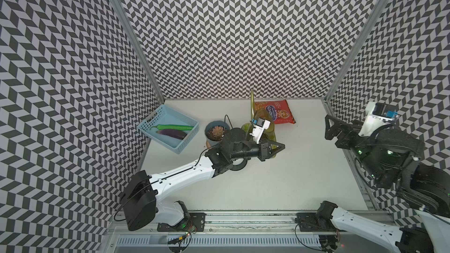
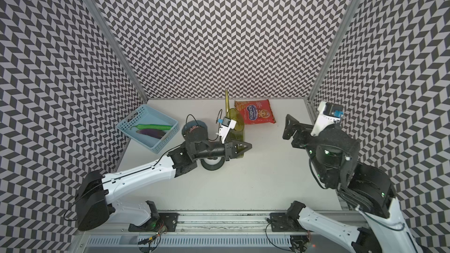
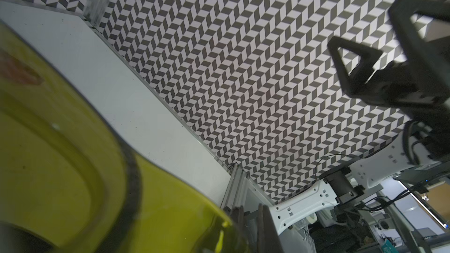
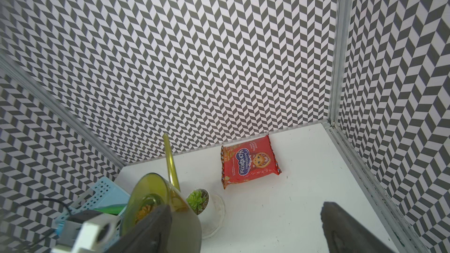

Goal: Water the succulent around the soil edge
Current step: Water the soil of the potted plant with water, then place the watering can at the center of the board.

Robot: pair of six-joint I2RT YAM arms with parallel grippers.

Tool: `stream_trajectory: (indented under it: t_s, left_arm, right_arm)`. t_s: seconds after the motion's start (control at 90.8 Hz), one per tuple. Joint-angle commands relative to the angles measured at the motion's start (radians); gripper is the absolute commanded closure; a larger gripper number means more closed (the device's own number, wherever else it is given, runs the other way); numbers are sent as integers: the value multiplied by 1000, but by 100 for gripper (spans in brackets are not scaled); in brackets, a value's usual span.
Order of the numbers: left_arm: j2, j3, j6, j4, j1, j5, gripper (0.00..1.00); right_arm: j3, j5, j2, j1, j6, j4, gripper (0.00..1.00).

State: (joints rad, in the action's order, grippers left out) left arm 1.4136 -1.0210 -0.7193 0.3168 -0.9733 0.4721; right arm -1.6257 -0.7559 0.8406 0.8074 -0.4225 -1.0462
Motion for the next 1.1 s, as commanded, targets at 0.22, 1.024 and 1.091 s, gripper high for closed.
stream_trajectory:
  t_s: [0.22,1.024,1.091]
  left_arm:
    - [196,-77,302,61,-76,-95,100]
    - [439,129,294,662,-136,189,92]
    - [447,145,290,679,-137,195,89]
  right_arm:
    - [-30,26,-26,-1,35,32,0]
    - [20,36,-50,-1,1,25,0]
    - [25,37,-51,-1,0,27,0]
